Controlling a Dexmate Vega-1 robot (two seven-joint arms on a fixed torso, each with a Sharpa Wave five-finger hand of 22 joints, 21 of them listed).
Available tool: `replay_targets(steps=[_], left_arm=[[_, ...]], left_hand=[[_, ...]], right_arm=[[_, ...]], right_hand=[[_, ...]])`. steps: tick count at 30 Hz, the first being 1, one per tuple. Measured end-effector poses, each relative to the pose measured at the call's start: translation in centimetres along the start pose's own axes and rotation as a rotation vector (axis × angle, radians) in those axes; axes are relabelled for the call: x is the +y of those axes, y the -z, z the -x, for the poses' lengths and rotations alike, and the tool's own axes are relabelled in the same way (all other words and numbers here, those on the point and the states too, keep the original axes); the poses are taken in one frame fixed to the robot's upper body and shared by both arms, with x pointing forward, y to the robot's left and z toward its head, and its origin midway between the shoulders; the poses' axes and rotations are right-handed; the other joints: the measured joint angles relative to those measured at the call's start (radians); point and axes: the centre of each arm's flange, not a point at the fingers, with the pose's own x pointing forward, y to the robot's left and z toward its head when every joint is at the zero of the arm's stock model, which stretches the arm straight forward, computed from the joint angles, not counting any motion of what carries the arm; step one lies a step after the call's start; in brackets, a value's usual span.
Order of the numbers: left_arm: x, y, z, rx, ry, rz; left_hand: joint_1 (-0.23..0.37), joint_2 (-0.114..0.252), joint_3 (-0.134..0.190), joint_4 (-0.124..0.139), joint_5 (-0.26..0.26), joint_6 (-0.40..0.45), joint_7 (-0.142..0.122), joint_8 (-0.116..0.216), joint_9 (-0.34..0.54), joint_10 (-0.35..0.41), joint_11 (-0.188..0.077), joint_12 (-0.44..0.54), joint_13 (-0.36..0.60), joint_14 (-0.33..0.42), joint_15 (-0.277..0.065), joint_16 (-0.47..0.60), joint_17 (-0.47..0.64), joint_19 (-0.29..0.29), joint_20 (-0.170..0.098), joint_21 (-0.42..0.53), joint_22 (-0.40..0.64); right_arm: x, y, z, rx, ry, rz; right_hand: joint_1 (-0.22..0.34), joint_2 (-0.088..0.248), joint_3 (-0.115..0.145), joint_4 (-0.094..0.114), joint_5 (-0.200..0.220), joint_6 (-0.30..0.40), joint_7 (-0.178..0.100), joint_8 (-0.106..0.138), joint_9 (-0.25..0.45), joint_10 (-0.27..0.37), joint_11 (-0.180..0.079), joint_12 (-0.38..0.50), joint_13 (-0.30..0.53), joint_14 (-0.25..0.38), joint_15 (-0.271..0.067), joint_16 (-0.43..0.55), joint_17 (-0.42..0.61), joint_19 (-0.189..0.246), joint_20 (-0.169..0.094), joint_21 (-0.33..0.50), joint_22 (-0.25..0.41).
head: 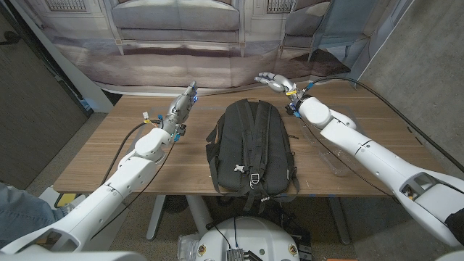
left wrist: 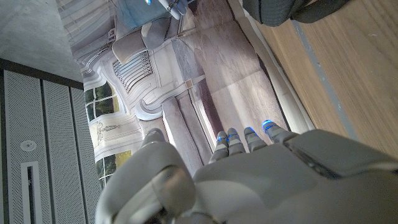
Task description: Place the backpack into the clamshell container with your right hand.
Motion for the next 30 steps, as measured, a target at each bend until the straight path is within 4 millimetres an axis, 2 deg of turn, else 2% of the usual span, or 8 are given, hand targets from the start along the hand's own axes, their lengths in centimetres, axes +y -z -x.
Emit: replay_targets(steps=[30], left_arm=[[0.4,0.4,-0.2,0.0,-0.006,0.012]], left_hand=[[0.0,0.0,-0.007,0.002,0.0,0.0,0.0,0.0,0.0,0.005,-0.005,0.0,0.0,0.0,0.0,0.0,0.0,0.0,0.0,0.0,0.005]], right_arm=[[1.0,-0.2,-2.3,0.032,-0.034,0.122]], right_hand=[[0.01,0.0,0.0,-0.008,0.0,-0.005,-0.005,0.0,0.0,-0.005,-0.006,0.008,0.0,0.004,-0.004,0.0,0.0,0.0,0.0,-0.008,0.005]])
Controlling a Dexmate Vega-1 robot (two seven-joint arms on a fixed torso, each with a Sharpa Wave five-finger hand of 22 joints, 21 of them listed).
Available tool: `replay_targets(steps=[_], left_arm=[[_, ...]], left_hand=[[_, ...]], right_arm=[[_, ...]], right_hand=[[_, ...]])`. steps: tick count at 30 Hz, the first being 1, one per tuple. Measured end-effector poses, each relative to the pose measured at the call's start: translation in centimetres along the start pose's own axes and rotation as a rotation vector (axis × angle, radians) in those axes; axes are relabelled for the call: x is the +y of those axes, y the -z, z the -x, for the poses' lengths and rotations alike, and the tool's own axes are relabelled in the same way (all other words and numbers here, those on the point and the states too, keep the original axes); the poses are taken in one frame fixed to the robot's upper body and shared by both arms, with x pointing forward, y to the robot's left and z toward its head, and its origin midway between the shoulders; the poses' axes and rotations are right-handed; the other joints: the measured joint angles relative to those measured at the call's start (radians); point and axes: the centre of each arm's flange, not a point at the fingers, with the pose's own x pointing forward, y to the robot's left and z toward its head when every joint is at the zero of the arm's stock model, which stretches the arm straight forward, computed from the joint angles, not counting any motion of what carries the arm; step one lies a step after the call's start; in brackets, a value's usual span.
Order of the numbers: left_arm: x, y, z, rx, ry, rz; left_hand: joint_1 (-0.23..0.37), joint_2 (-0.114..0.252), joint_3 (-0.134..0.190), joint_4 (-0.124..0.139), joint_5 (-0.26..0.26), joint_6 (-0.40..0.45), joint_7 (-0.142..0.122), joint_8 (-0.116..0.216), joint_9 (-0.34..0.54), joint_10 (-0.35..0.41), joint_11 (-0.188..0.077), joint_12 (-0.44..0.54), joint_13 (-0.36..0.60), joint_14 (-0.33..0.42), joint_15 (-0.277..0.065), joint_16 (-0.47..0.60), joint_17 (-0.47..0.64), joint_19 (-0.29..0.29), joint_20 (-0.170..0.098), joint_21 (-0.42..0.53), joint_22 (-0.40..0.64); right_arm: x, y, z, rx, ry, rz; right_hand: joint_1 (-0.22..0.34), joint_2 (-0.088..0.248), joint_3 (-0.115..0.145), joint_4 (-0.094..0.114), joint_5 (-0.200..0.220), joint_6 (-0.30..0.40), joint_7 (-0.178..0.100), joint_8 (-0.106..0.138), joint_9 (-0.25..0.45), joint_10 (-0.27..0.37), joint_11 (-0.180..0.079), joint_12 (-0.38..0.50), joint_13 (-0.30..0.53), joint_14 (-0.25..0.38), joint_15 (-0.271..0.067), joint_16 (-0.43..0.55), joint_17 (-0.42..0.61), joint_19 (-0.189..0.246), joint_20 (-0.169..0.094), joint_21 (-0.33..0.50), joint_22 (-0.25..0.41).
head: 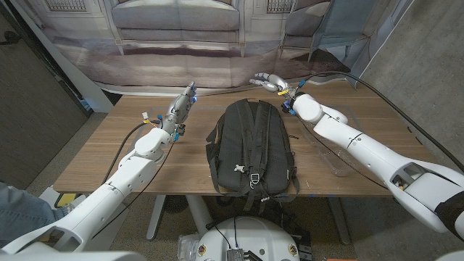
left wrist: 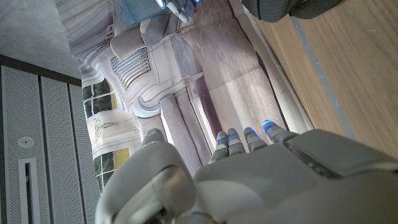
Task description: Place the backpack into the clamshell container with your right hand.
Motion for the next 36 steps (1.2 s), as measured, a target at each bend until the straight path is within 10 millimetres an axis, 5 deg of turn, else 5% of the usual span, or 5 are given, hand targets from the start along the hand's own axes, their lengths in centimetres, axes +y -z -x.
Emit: replay_targets(steps=[12,19,25,36], left_arm=[[0.0,0.0,-0.2,-0.002,0.003,0.001],[-0.1,0.0,-0.2,-0.002,0.003,0.001],[0.0,0.0,-0.2,-0.002,0.001,0.001],[0.0,-0.2,-0.3,-0.005,0.001,-0.002]], left_hand=[[0.004,0.004,0.0,0.0,0.0,0.0,0.0,0.0,0.0,0.0,0.0,0.0,0.0,0.0,0.0,0.0,0.0,0.0,0.0,0.0,0.0],[0.004,0.004,0.0,0.0,0.0,0.0,0.0,0.0,0.0,0.0,0.0,0.0,0.0,0.0,0.0,0.0,0.0,0.0,0.0,0.0,0.0],[0.004,0.004,0.0,0.0,0.0,0.0,0.0,0.0,0.0,0.0,0.0,0.0,0.0,0.0,0.0,0.0,0.0,-0.008,0.0,0.0,0.0],[0.004,0.004,-0.009,0.0,0.0,0.0,0.0,0.0,0.0,0.0,0.0,0.0,0.0,0.0,0.0,0.0,0.0,-0.008,0.0,0.0,0.0]], right_arm=[[0.2,-0.1,-0.6,0.014,-0.032,0.039],[0.1,-0.1,-0.8,0.023,-0.046,0.06],[0.1,-0.1,-1.0,0.033,-0.061,0.08],[0.3,0.0,-1.2,0.061,-0.107,0.116]], right_hand=[[0.01,0.011,0.003,-0.003,0.0,-0.023,-0.023,0.0,0.0,-0.009,-0.002,0.0,0.0,0.0,0.0,0.0,0.0,0.0,0.0,-0.007,-0.002],[0.023,0.009,0.004,-0.01,0.0,-0.052,-0.088,-0.005,0.0,-0.013,-0.002,0.0,0.0,0.002,0.021,0.0,-0.002,0.004,0.004,-0.013,-0.003],[0.032,0.011,0.002,-0.012,0.0,-0.061,-0.097,-0.005,0.0,-0.025,-0.014,-0.004,0.0,-0.001,0.04,0.0,-0.002,0.014,0.014,-0.018,-0.003],[0.049,0.002,0.004,-0.018,-0.003,-0.066,-0.102,-0.005,0.0,-0.063,-0.002,-0.008,0.0,-0.025,0.09,-0.007,-0.002,-0.011,0.083,-0.043,-0.003]])
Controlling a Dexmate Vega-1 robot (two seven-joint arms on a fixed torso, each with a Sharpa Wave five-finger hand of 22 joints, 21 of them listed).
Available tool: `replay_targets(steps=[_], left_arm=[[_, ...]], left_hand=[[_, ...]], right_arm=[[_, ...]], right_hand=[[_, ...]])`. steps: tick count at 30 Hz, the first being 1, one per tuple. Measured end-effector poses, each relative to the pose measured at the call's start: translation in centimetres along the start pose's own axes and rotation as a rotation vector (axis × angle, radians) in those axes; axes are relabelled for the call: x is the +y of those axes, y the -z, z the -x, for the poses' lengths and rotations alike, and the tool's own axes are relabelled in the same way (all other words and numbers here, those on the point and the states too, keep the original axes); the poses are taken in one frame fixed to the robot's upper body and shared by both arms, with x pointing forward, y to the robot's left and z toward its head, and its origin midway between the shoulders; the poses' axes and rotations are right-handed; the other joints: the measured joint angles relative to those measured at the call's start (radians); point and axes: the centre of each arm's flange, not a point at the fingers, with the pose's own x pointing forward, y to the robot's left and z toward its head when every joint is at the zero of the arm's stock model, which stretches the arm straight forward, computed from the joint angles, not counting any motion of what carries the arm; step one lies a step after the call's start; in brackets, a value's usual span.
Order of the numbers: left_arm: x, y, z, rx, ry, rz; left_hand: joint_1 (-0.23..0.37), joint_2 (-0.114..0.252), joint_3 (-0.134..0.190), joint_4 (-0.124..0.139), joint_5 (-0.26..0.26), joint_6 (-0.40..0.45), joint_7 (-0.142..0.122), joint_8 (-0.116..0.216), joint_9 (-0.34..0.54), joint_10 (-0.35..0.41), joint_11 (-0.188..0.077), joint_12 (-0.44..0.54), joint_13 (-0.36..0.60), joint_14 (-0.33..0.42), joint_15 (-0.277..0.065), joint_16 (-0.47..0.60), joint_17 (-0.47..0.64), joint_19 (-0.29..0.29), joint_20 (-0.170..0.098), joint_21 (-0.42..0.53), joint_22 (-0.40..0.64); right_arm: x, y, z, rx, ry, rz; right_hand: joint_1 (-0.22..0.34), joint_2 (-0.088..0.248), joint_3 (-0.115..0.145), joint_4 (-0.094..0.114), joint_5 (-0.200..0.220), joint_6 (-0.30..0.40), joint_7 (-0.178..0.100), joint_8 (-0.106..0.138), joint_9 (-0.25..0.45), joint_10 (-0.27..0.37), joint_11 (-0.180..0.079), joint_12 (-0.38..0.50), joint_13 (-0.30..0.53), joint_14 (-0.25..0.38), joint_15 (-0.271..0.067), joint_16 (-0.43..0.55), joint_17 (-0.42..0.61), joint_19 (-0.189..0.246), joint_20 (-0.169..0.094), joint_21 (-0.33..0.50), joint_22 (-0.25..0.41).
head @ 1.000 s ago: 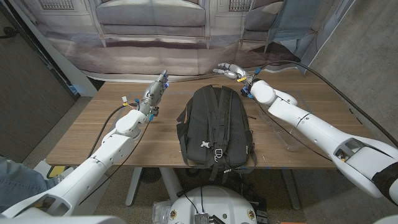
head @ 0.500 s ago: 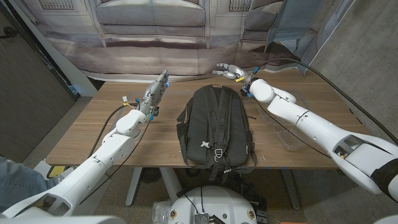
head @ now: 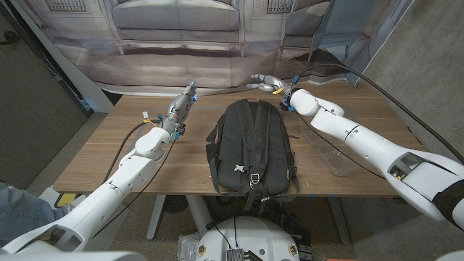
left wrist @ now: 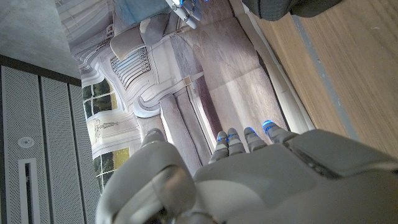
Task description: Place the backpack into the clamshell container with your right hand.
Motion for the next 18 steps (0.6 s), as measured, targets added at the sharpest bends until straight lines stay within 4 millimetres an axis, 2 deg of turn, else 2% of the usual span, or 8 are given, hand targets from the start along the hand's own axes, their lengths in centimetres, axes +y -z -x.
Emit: replay_targets(steps=[1,2,7,15,18], left_arm=[[0.0,0.0,0.0,-0.001,0.0,0.0],[0.0,0.0,-0.1,0.004,0.002,-0.001],[0.0,0.0,-0.2,0.006,0.004,-0.003],[0.0,0.1,-0.4,0.01,0.007,-0.005],[0.0,0.1,-0.4,0.011,0.007,-0.005]], left_hand=[[0.0,0.0,0.0,0.0,0.0,0.0,0.0,0.0,0.0,0.0,0.0,0.0,0.0,0.0,0.0,0.0,0.0,0.0,0.0,0.0,0.0],[0.0,0.0,0.0,0.0,0.0,0.0,0.0,0.0,0.0,0.0,0.0,0.0,0.0,0.0,0.0,0.0,0.0,0.0,0.0,0.0,0.0],[0.0,0.0,0.0,0.0,0.0,0.0,0.0,0.0,0.0,0.0,0.0,0.0,0.0,0.0,0.0,0.0,0.0,-0.004,0.003,0.0,0.0],[0.0,0.0,0.0,0.0,0.0,0.0,0.0,0.0,0.0,0.0,0.0,0.0,0.0,0.0,0.0,0.0,0.005,-0.003,0.003,0.0,0.0],[0.0,0.0,0.0,0.0,0.0,0.0,0.0,0.0,0.0,0.0,0.0,0.0,0.0,0.0,0.0,0.0,0.005,-0.004,0.003,0.0,0.0]], right_arm=[[0.0,0.1,0.0,0.003,-0.003,0.002],[-0.6,-0.7,-0.3,-0.009,-0.005,0.021],[-0.7,-0.7,-0.5,0.003,-0.022,0.043],[-0.8,-1.0,-0.8,0.014,-0.045,0.075],[-0.8,-1.0,-1.0,0.021,-0.054,0.085]], right_hand=[[0.001,0.001,0.0,0.0,-0.001,0.0,0.0,0.0,0.0,-0.007,0.001,-0.005,0.0,-0.001,0.002,0.0,0.0,-0.003,0.01,-0.002,0.0],[0.005,-0.003,-0.003,-0.003,-0.001,0.0,0.0,0.0,0.0,-0.014,0.0,-0.005,0.0,0.0,0.007,0.0,0.0,-0.004,0.01,-0.004,0.0],[0.008,-0.006,-0.003,-0.006,-0.001,-0.018,0.002,0.0,0.0,-0.025,0.0,-0.005,0.0,-0.004,0.014,-0.004,0.0,-0.007,0.042,-0.011,0.0],[0.02,-0.009,0.0,-0.008,-0.001,-0.029,0.008,0.0,0.005,-0.034,0.004,-0.005,0.0,-0.005,0.016,-0.004,0.0,0.003,0.075,-0.015,-0.005],[0.03,-0.01,0.0,-0.008,-0.001,-0.044,0.009,0.0,0.005,-0.046,0.004,-0.005,0.0,-0.007,0.018,-0.004,0.0,0.004,0.103,-0.019,-0.005]])
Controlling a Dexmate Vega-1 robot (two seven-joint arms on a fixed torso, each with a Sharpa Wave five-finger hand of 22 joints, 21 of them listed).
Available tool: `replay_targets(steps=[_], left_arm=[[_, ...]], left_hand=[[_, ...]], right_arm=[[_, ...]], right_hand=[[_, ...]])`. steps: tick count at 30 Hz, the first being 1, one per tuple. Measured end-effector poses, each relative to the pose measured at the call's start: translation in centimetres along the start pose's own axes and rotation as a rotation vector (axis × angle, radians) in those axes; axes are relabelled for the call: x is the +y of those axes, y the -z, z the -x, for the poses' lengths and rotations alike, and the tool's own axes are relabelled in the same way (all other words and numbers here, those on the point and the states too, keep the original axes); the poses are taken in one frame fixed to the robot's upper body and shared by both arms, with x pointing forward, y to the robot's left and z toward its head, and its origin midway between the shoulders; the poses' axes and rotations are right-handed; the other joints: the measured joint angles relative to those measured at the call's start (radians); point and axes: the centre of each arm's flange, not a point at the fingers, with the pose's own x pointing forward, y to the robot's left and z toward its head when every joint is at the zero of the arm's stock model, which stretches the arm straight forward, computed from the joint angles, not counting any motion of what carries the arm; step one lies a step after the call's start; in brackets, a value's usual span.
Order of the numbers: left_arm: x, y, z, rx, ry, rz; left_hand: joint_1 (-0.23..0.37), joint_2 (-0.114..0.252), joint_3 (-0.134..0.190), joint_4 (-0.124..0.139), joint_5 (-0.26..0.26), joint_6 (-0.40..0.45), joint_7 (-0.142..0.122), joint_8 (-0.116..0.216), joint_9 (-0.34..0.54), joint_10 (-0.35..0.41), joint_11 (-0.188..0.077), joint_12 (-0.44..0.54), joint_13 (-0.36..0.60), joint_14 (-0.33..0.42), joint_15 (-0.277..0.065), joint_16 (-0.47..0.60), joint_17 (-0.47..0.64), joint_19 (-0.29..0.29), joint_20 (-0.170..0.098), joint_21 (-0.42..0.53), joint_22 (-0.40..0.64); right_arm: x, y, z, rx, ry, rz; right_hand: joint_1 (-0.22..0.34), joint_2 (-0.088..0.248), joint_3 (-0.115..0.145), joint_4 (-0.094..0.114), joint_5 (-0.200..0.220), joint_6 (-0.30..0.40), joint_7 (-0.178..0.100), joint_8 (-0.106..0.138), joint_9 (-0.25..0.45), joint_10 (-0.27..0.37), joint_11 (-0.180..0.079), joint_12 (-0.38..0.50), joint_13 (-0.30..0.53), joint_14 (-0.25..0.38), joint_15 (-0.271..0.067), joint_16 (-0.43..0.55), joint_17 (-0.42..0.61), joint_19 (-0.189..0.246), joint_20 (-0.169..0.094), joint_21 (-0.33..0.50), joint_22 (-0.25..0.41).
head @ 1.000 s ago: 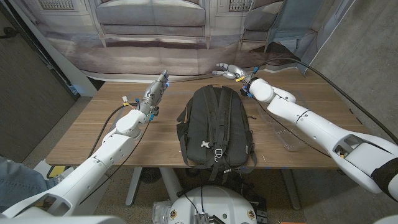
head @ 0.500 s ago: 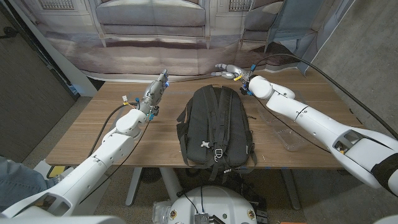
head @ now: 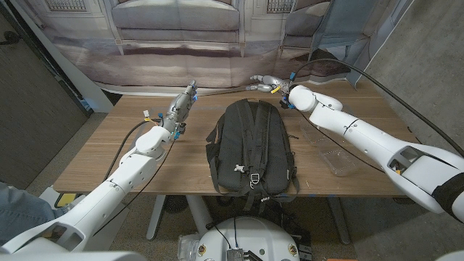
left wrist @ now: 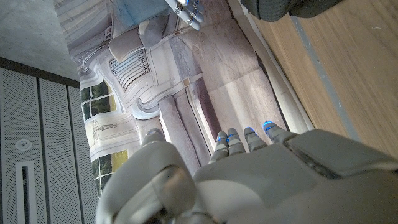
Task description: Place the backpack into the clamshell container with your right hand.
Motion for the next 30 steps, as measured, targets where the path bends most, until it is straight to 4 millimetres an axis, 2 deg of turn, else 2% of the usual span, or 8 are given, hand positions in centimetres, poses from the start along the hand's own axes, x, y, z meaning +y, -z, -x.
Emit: replay_targets(steps=[4,13,30], left_arm=[[0.0,0.0,0.0,0.0,0.0,0.001],[0.0,0.2,0.1,0.003,-0.001,0.002],[-0.1,0.1,0.4,-0.004,-0.004,0.003]], left_hand=[[0.0,0.0,0.0,0.0,0.0,0.0,0.0,0.0,0.0,0.0,0.0,0.0,0.0,0.0,0.0,0.0,0.0,-0.006,-0.006,0.0,0.0],[0.0,0.0,0.0,0.0,0.0,0.0,0.0,0.0,0.0,0.0,0.0,0.0,0.0,0.0,0.0,0.0,0.0,-0.006,-0.006,0.0,0.0],[0.0,0.0,-0.004,0.004,0.0,0.006,-0.006,0.0,0.0,0.0,0.0,0.0,0.0,0.0,0.0,0.0,0.0,-0.005,-0.005,0.0,0.0]], right_arm=[[0.0,0.1,-0.2,0.013,-0.015,0.013],[0.0,-0.1,-0.7,0.034,-0.048,0.047],[0.0,0.0,-1.1,0.069,-0.101,0.091]], right_hand=[[0.01,-0.01,-0.003,-0.003,0.0,-0.017,0.002,-0.004,0.0,-0.009,0.002,0.0,0.0,-0.007,0.0,0.0,0.0,0.0,0.021,-0.004,0.0],[0.017,-0.017,0.0,-0.008,0.0,-0.038,0.006,-0.004,0.0,-0.023,0.009,0.0,0.0,-0.011,0.003,0.0,0.0,0.005,0.041,-0.008,0.0],[0.042,-0.027,0.0,-0.008,0.0,-0.047,0.008,-0.004,0.0,-0.034,0.009,0.0,0.0,-0.011,0.003,0.0,0.0,0.02,0.055,-0.008,0.0]])
